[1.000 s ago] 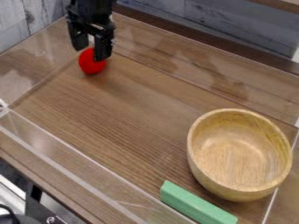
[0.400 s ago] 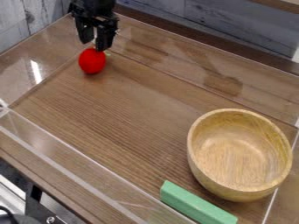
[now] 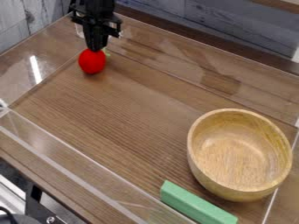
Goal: Move the red object to the right side of the table
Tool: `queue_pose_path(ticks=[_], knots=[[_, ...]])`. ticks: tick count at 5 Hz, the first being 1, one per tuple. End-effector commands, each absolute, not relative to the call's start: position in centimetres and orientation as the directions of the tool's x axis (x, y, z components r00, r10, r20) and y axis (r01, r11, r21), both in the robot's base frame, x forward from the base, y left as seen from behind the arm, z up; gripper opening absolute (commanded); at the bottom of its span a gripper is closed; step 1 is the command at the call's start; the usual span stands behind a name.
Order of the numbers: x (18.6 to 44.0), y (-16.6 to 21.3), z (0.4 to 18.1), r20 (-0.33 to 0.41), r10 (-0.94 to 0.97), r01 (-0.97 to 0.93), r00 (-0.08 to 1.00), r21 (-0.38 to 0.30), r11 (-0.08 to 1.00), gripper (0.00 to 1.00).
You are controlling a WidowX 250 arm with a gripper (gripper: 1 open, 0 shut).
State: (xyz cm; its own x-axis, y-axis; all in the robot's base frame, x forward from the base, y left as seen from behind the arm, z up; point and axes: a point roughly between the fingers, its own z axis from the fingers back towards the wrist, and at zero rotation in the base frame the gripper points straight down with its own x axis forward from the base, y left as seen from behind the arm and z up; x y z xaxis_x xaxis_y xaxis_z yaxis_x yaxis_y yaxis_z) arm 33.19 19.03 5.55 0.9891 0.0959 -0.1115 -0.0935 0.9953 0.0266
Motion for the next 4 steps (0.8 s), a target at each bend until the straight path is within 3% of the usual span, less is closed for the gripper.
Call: queue_pose_path(ticks=[1, 3, 4], knots=[[33.3, 19.8, 6.2, -0.070, 0.070, -0.068, 0.995, 0.035, 0.997, 1.00], [34.1, 19.2, 6.6, -0.079, -0.062, 0.066, 0.995, 0.038, 0.997, 1.00], [34.4, 20.2, 6.2, -0.084, 0.011, -0.007, 0.996, 0.039, 0.999, 1.00]])
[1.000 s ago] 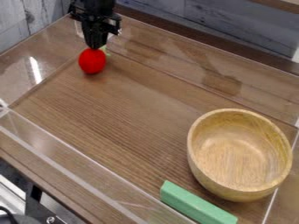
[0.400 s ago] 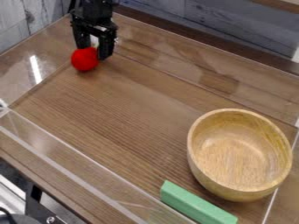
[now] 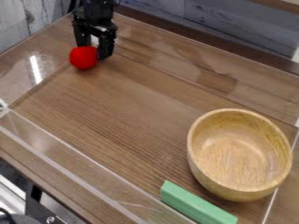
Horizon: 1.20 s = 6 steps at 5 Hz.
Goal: Move the red object to the right side of the table
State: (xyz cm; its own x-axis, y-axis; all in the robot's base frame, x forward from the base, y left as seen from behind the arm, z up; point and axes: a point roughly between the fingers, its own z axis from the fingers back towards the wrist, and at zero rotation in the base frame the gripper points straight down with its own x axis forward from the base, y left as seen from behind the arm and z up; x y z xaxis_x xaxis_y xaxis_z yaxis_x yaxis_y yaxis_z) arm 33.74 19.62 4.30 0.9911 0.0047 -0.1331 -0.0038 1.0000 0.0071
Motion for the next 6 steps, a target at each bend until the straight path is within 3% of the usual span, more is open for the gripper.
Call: queue_pose_path(ticks=[1, 3, 4, 6], knots=[[34.5, 21.0, 6.0, -0.087, 0.079, -0.076, 0.993, 0.040, 0.996, 1.00], [34.7, 21.0, 5.0, -0.092, 0.192, -0.189, 0.977, 0.047, 0.981, 1.00], [34.9, 20.5, 4.0, -0.096, 0.241, -0.237, 0.966, 0.049, 0.970, 0.00], [36.7, 17.1, 9.5, -0.025, 0.231, -0.232, 0.973, -0.017, 0.973, 0.00]])
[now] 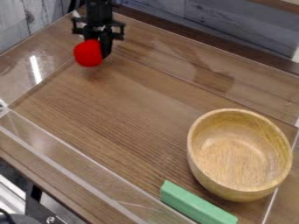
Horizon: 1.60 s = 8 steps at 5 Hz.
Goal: Move the red object to the right side of the table
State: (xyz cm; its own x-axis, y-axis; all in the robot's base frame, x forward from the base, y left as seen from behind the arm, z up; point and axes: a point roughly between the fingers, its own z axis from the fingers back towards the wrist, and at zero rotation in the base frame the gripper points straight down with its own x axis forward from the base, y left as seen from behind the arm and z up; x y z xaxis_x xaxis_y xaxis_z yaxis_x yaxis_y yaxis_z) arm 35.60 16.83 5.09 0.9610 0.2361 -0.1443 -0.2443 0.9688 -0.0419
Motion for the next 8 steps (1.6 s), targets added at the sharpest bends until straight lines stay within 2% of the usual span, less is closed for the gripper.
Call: queue_pose_path(ticks=[1, 2, 3, 5, 7, 8], knots=[[37.7, 14.2, 11.5, 0.003, 0.159, -0.158, 0.987, -0.053, 0.986, 0.00], [37.5, 11.5, 12.4, 0.015, 0.120, -0.118, 0.993, -0.081, 0.990, 0.00], [37.1, 9.3, 12.5, 0.020, 0.090, -0.088, 0.996, -0.094, 0.992, 0.00], [37.2, 5.2, 11.2, 0.031, -0.022, 0.025, 0.999, -0.119, 0.993, 0.00], [37.0, 1.6, 11.2, 0.045, -0.073, 0.078, 0.996, -0.128, 0.989, 0.00], [37.1, 0.6, 10.4, 0.045, -0.020, 0.026, 0.999, -0.126, 0.992, 0.00]])
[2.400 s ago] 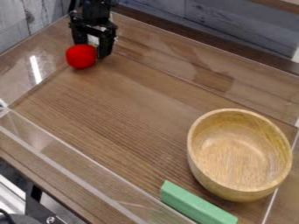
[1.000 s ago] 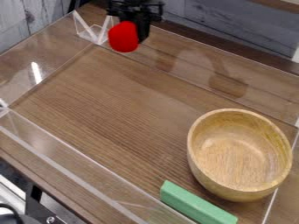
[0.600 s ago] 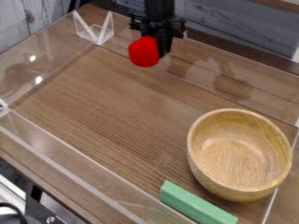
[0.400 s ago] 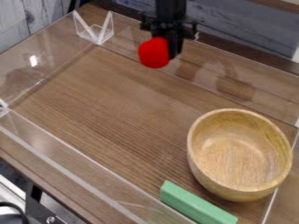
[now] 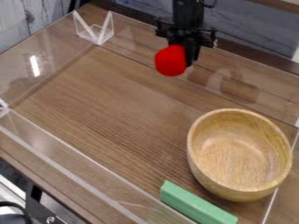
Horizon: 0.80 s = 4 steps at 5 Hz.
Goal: Move the red object to the right side of the table
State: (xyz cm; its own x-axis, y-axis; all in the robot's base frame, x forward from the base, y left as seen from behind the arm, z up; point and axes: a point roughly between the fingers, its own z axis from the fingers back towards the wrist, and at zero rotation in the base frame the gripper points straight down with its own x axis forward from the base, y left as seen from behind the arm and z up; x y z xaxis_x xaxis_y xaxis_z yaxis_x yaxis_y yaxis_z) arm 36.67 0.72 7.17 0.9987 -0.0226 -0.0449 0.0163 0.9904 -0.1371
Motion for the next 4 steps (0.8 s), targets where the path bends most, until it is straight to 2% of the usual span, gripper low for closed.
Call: queue_pose_path(ticks=[1, 2, 4], knots=[[37.2, 0.1, 9.3, 0.039, 0.034, -0.029, 0.999, -0.119, 0.992, 0.00], [37.2, -0.1, 8.6, 0.037, 0.100, -0.095, 0.994, -0.110, 0.989, 0.00], [37.4, 1.4, 9.1, 0.047, 0.008, -0.003, 0.999, -0.092, 0.996, 0.00]])
